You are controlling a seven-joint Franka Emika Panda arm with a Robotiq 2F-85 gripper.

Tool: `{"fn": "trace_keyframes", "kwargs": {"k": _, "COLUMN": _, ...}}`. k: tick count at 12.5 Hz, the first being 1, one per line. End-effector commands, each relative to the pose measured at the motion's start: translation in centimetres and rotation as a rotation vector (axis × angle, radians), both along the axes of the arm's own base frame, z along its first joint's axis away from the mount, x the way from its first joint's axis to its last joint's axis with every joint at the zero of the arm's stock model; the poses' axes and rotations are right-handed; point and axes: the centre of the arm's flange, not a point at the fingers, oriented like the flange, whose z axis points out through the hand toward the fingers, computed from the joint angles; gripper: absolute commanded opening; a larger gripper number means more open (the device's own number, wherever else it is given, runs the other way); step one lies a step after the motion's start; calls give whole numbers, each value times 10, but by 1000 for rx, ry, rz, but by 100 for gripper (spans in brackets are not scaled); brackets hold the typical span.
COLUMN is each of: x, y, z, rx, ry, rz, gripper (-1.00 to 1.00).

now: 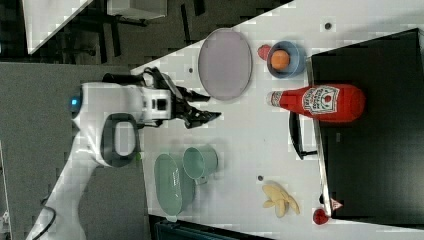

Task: Pick Ketchup from oven and place it on table.

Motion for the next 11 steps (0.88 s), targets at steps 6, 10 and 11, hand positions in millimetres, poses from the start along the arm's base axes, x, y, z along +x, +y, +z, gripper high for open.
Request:
{"fn": "trace_keyframes", "kwargs": {"k": 6, "x": -40, "y": 10, "z": -93, "rx": -14, "ry": 37, "rz": 33, "gripper": 27}}
{"fn": "trace_keyframes", "kwargs": {"k": 10, "x": -31, "y": 11, "z": -82, "rx": -16, "ry": -17, "rz": 34, "gripper": 100}}
{"fn": "trace_keyframes", "kwargs": {"k": 11, "x": -19, "y": 8, "z": -62, "rx": -14, "ry": -53, "rz": -9, "gripper": 100}}
